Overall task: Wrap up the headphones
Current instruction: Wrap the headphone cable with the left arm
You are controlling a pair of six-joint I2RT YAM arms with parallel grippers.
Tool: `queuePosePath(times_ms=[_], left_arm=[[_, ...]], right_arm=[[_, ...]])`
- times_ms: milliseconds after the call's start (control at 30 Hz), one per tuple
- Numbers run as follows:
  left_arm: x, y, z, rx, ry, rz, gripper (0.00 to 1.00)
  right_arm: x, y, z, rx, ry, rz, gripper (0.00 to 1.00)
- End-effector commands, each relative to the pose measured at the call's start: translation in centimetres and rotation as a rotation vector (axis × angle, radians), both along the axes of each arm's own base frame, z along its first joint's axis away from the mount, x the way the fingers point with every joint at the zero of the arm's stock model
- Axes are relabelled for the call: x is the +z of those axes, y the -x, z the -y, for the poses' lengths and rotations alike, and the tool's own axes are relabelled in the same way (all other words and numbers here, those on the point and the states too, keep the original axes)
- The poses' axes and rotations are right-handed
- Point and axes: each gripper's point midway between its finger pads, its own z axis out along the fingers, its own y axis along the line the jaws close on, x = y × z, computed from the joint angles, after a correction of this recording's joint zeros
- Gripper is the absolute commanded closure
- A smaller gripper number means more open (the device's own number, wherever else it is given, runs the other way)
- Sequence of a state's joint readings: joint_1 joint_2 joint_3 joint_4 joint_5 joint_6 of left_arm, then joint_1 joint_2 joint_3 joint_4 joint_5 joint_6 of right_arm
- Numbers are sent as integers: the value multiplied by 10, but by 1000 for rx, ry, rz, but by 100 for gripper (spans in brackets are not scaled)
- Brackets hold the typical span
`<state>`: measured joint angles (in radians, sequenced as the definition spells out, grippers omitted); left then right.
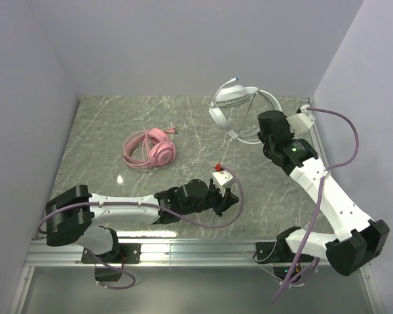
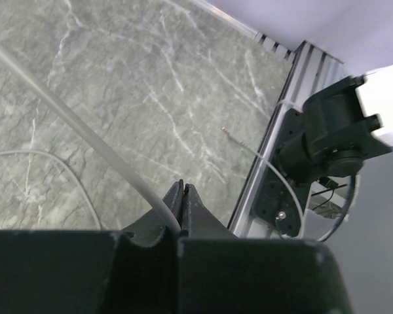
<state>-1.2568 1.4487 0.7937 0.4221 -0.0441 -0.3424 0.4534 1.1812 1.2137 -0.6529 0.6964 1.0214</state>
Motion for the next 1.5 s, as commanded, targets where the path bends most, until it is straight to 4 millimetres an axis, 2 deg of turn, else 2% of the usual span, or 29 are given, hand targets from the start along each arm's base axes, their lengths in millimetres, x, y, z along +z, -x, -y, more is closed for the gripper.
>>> queuePosePath(times_ms=[0, 33, 67, 167, 233, 300, 333, 433, 600, 767, 867, 900, 933, 1000, 1033, 1067, 1100, 1300, 1467], left_arm=[[32, 33, 6, -107, 38, 10, 99], [31, 35, 4, -111, 21, 8, 99], [43, 37, 4, -115, 39, 16, 99], [55, 39, -5, -116, 33, 21, 100], [66, 28, -12, -59, 10, 53, 99], [66, 21, -22, -20, -56, 69, 100], [79, 19, -22, -15, -56, 93, 99], [80, 13, -30, 10, -123, 112, 99], [117, 18, -34, -12, -51, 142, 100], [149, 26, -41, -45, 43, 142, 98], [160, 16, -48, -10, 40, 164, 98], [160, 6, -53, 38, 20, 178, 99], [170, 1, -56, 54, 17, 204, 99], [172, -13, -66, 122, -28, 232, 99], [183, -17, -69, 138, -27, 260, 99], [182, -24, -75, 173, -57, 270, 99], [191, -26, -78, 180, -54, 290, 99], [209, -25, -77, 152, -29, 289, 98], [200, -26, -74, 140, -74, 276, 98]], right_arm=[[63, -20, 15, -139, -142, 266, 100], [61, -20, 16, -147, -135, 263, 100], [57, -20, 18, -156, -121, 254, 100], [42, -20, 21, -172, -73, 224, 100], [36, -18, 24, -184, -32, 208, 100], [26, -14, 29, -208, 17, 189, 100], [23, -12, 28, -208, 29, 184, 100], [12, -7, 34, -238, 92, 165, 100], [-9, 1, 39, -270, 177, 114, 100], [-29, 4, 36, -232, 194, 77, 100], [-39, 6, 28, -194, 205, 66, 100], [-40, 8, 28, -196, 216, 66, 100], [-41, 10, 22, -178, 223, 66, 100], [-46, 15, 21, -175, 269, 44, 100], [-45, 16, 17, -161, 284, 39, 100], [-49, 19, 18, -163, 323, 13, 100], [-49, 20, 19, -167, 338, 3, 100], [-56, 23, 21, -178, 444, -65, 100], [-66, 23, 21, -180, 472, -111, 100]])
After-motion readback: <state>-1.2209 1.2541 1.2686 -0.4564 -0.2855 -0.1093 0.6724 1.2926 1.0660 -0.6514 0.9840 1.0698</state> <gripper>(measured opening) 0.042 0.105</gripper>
